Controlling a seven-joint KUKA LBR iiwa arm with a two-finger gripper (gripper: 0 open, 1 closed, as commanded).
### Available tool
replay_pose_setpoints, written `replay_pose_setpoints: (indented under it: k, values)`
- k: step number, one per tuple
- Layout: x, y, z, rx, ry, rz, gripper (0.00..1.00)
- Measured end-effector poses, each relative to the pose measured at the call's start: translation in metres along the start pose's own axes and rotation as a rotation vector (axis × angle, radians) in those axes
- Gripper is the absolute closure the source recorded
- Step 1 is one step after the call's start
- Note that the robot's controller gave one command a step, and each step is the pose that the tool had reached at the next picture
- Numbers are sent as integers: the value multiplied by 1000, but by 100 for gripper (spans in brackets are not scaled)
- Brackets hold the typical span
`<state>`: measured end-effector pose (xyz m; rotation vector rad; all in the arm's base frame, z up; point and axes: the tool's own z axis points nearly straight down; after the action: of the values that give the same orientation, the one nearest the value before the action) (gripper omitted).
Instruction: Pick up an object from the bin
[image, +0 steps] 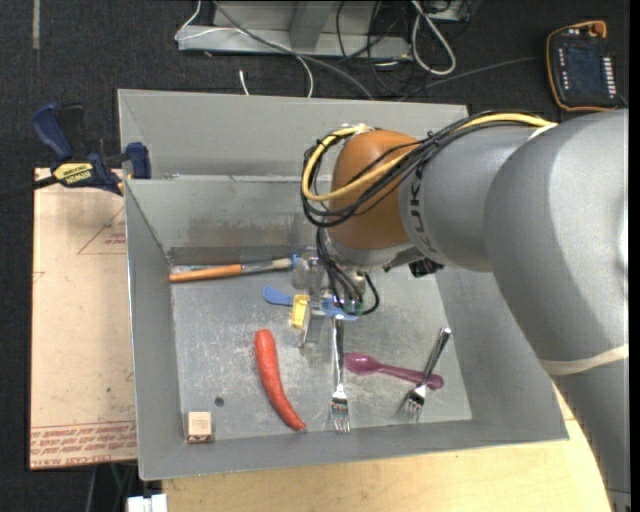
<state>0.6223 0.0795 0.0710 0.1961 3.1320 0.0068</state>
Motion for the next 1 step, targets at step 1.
replay_pose_setpoints:
  k: [1]
  values:
    - [-8,3,0,0,-8,-51,0]
